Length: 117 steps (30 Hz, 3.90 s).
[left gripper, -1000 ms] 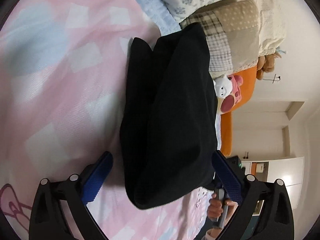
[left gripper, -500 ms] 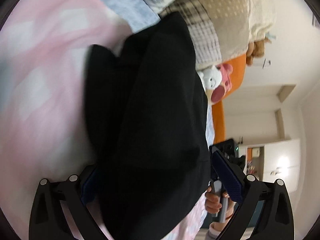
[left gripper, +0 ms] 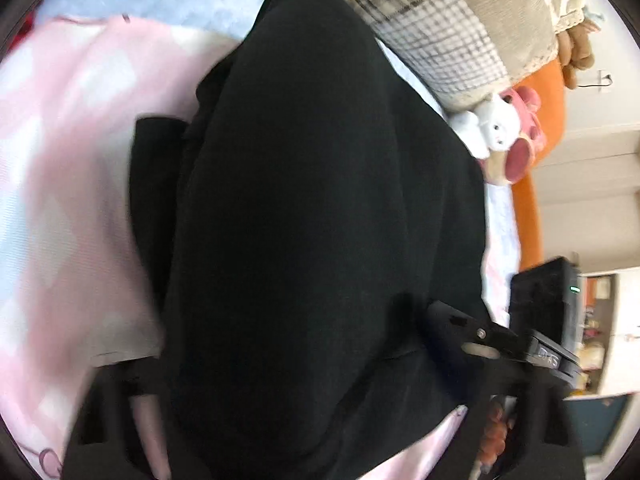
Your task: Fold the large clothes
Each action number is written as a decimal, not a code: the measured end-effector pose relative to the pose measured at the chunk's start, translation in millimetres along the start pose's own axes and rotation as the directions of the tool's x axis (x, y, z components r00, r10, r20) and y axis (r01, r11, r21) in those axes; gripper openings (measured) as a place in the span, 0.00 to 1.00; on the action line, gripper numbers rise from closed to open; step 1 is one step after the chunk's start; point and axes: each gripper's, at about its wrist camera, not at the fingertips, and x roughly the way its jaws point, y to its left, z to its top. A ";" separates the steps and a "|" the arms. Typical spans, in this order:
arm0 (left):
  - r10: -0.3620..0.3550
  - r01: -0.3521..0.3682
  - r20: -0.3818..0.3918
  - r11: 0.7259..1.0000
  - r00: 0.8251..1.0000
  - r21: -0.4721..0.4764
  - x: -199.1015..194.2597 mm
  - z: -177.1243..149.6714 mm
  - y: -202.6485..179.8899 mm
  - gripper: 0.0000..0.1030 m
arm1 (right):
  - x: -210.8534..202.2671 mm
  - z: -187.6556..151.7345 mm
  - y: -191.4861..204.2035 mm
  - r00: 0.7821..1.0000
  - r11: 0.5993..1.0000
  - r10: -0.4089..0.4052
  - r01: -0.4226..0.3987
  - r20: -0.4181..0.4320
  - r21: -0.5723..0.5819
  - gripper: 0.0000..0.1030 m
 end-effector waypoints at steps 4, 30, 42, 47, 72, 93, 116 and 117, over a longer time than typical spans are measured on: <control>0.001 0.001 0.057 0.999 0.998 -0.037 -3.4 -5.9 -6.1 0.43 | -4.1 -5.0 17.9 0.999 0.999 0.001 0.002 0.052 -0.051 0.34; -0.385 0.358 -0.054 0.785 0.921 0.505 13.7 -236.4 -455.5 0.35 | -481.6 -201.8 -78.0 0.820 0.995 0.048 0.009 0.571 -0.097 0.32; -0.313 0.365 -0.193 0.730 0.930 0.578 183.4 -338.9 -577.7 0.36 | -571.4 -274.9 -265.3 0.718 0.999 -0.037 0.006 0.695 0.047 0.33; -0.341 0.361 -0.149 0.731 0.928 0.578 205.6 -336.2 -575.7 0.36 | -566.1 -264.4 -284.3 0.710 1.000 -0.001 -0.003 0.704 0.004 0.33; -0.230 0.397 -0.447 0.857 0.865 0.327 287.8 -382.3 -364.7 0.68 | -448.2 -381.1 -389.8 0.811 0.999 -0.006 -0.014 0.585 0.030 0.72; 0.013 0.050 -0.091 0.749 0.996 0.661 300.7 -321.2 -488.4 0.84 | -479.1 -265.6 -331.3 0.627 0.862 -0.481 0.468 0.613 0.198 0.28; 0.006 0.096 -0.121 0.566 0.993 0.819 266.6 -416.4 -448.7 0.91 | -418.4 -391.7 -307.7 0.585 0.820 -0.471 0.566 0.661 0.083 0.54; 0.007 0.093 -0.118 0.564 0.993 0.821 275.1 -417.8 -444.1 0.92 | -410.8 -387.6 -318.2 0.597 0.825 -0.475 0.558 0.646 0.091 0.55</control>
